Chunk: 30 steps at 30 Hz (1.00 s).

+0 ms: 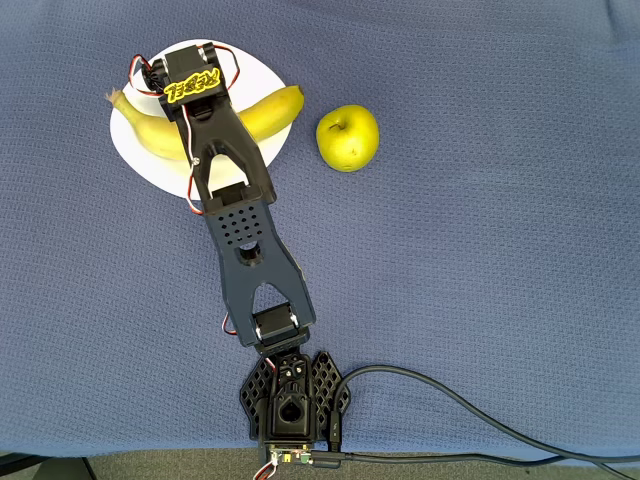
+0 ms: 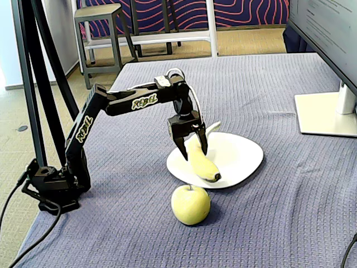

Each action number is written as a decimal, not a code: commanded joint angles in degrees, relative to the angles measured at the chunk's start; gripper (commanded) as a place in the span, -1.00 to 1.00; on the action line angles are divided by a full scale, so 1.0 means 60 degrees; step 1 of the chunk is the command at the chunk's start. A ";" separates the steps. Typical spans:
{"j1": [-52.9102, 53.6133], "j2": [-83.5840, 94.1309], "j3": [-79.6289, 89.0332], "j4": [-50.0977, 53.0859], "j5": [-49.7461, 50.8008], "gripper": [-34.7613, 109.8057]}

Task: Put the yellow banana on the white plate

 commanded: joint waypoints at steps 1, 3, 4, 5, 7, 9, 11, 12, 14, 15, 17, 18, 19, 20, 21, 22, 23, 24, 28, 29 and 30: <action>0.0146 0.0278 -0.0952 -0.0205 -0.0161 -0.52; 0.0190 0.0264 -0.0952 -0.0220 -0.0117 -0.52; 0.0205 0.0264 -0.0952 -0.0220 -0.0044 -0.46; 0.0220 0.0278 -0.0952 -0.0220 -0.0015 -0.38; 0.0234 0.0322 -0.0937 -0.0205 0.0029 -0.33; 0.0249 0.0366 -0.0850 -0.0205 -0.0029 -0.31; 0.0264 0.0410 -0.0820 -0.0205 -0.0029 -0.29; 0.0264 0.0410 -0.0820 -0.0205 -0.0015 -0.28; 0.0264 0.0410 -0.0820 -0.0205 0.0000 -0.26; 0.0264 0.0410 -0.0820 -0.0205 0.0029 -0.23; 0.0264 0.0410 -0.0791 -0.0205 0.0029 -0.21; 0.0264 0.0410 -0.0791 -0.0205 0.0029 -0.19; 0.0264 0.0410 -0.0791 -0.0205 0.0015 -0.18; 0.0264 0.0410 -0.0791 -0.0205 0.0015 -0.18; 0.0264 0.0410 -0.0791 -0.0205 0.0015 -0.17; 0.0264 0.0410 -0.0791 -0.0205 -0.0015 -0.17; 0.0264 0.0410 -0.0791 -0.0205 -0.0029 -0.17; 0.0264 0.0425 -0.0791 -0.0205 -0.0029 -0.17; 0.0264 0.0659 -0.0747 -0.0293 0.0044 -0.44; 0.0264 0.0791 -0.0732 -0.0293 0.0029 -0.52; 0.0249 0.0923 -0.0674 -0.0264 0.0088 -0.52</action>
